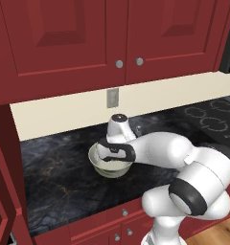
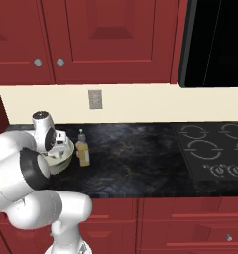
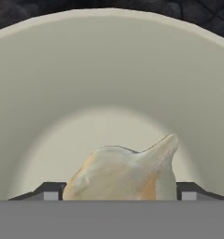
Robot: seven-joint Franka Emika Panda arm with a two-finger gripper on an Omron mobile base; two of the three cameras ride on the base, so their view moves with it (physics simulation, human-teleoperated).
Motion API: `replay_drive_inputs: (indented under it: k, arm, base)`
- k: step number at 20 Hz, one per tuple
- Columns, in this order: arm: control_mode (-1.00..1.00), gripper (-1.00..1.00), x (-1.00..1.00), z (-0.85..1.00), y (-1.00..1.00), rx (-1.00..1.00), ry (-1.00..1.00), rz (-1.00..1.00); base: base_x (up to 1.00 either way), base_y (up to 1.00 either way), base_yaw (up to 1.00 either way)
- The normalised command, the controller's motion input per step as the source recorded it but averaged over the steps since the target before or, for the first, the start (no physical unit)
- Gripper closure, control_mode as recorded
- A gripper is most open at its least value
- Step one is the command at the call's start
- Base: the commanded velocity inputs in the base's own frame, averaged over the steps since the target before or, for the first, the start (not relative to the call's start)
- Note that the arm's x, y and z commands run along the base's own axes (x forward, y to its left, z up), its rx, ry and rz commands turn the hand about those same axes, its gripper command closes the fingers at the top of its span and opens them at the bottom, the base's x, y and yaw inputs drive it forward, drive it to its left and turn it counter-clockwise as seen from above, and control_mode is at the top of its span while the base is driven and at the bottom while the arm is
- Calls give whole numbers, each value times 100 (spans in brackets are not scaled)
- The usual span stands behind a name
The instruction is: Retrieve the bottle and the shaker from the cabinet and place them next to the mixing bowl on the counter. Then add garlic from the fridge to the mixing bowl.
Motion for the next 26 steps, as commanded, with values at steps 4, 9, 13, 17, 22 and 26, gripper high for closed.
replay_drive_inputs:
  k: [4,9,13,17,22,26]
  arm:
    - [-100,100,0,-14,0,-3,0,0]
    - [-100,100,0,-13,0,-2,0,0]
    - [-100,100,1,-18,0,-2,0,0]
    - [-100,100,0,-16,0,-2,0,0]
    - [-100,100,0,0,0,0,0,0]
    - [-100,-100,0,0,0,0,0,0]
  base:
    - [0,0,0]
    - [0,0,0]
    - [0,0,0]
    - [0,0,0]
    - [0,0,0]
    - [0,0,0]
